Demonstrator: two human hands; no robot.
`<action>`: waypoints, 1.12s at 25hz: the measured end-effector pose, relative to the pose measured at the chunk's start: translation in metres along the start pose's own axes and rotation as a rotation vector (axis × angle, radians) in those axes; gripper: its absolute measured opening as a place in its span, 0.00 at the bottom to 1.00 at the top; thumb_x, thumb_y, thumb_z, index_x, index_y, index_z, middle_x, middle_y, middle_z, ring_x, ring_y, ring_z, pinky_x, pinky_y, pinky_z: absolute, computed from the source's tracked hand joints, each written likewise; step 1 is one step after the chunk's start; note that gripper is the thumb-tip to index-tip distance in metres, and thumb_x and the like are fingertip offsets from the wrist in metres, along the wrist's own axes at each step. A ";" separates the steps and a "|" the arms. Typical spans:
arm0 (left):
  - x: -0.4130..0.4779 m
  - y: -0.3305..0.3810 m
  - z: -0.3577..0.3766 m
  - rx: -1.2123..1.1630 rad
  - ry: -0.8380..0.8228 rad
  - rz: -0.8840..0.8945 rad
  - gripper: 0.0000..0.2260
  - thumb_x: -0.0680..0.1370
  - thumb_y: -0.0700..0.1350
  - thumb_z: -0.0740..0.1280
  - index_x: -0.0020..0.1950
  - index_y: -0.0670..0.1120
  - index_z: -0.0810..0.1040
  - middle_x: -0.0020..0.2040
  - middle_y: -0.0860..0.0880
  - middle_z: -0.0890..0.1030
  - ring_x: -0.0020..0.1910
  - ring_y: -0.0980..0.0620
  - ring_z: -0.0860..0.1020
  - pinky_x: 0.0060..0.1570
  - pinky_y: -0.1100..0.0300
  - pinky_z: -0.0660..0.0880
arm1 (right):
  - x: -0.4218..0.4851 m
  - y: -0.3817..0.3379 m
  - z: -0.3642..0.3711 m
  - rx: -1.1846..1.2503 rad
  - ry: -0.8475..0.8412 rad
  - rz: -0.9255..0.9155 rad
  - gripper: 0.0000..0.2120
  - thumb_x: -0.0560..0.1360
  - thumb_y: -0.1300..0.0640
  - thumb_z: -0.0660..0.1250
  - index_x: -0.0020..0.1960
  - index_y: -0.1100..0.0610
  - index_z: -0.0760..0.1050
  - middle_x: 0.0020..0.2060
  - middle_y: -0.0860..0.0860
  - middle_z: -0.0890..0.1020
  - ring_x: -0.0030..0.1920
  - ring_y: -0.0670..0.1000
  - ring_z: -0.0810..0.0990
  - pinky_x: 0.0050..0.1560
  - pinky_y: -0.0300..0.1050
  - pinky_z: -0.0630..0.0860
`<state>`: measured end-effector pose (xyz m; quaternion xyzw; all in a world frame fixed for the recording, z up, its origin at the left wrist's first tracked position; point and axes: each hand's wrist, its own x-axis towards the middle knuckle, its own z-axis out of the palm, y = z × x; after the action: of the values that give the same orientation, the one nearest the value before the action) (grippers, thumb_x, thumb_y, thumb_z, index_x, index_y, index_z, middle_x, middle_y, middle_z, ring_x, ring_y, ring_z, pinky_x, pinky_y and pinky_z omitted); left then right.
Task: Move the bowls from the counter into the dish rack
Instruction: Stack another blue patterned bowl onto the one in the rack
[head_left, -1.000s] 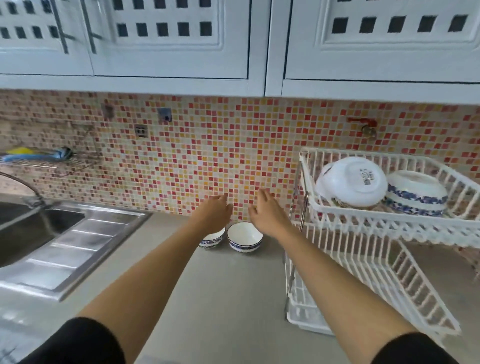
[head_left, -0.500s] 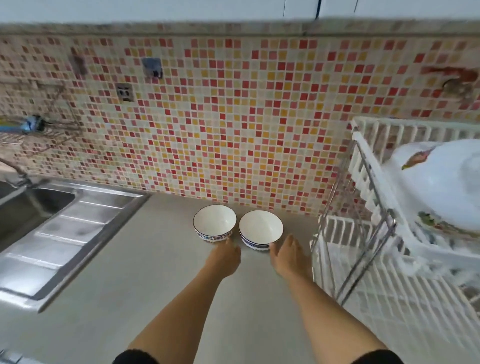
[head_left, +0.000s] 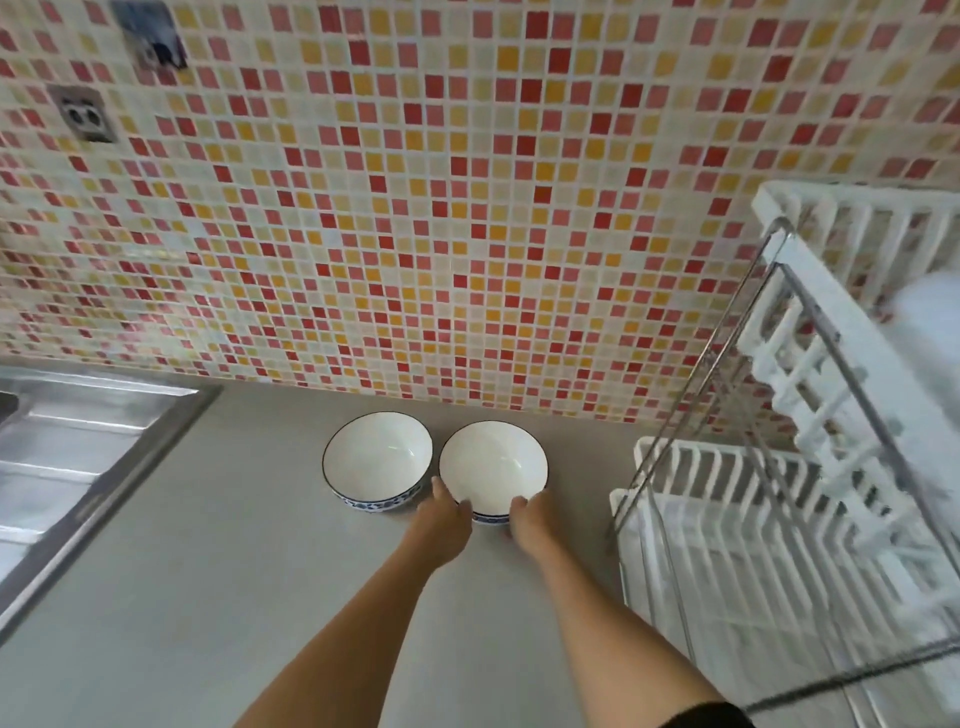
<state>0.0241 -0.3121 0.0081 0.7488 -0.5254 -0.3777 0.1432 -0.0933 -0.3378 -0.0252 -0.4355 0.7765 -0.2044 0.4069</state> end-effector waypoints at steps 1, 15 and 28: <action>0.001 0.001 0.004 0.013 -0.007 -0.009 0.28 0.82 0.45 0.53 0.75 0.32 0.47 0.73 0.33 0.64 0.72 0.38 0.64 0.69 0.51 0.62 | -0.001 0.003 0.002 0.010 0.004 -0.001 0.22 0.75 0.56 0.55 0.62 0.69 0.69 0.59 0.65 0.78 0.57 0.63 0.79 0.56 0.49 0.76; -0.131 -0.024 -0.024 -0.418 0.190 0.034 0.25 0.81 0.58 0.46 0.77 0.52 0.53 0.76 0.40 0.61 0.73 0.37 0.61 0.71 0.42 0.62 | -0.147 0.086 -0.007 0.217 -0.025 -0.584 0.26 0.75 0.50 0.51 0.73 0.55 0.57 0.67 0.51 0.70 0.65 0.52 0.73 0.65 0.50 0.73; -0.340 0.025 -0.153 -1.100 0.473 0.508 0.12 0.75 0.64 0.53 0.48 0.59 0.69 0.54 0.50 0.73 0.59 0.45 0.72 0.58 0.43 0.72 | -0.386 -0.019 -0.123 0.510 0.027 -0.963 0.11 0.77 0.37 0.49 0.53 0.42 0.57 0.37 0.42 0.73 0.36 0.44 0.74 0.38 0.41 0.70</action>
<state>0.0613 -0.0458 0.2682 0.4813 -0.3704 -0.3711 0.7025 -0.0720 -0.0275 0.2346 -0.6268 0.4201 -0.5551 0.3501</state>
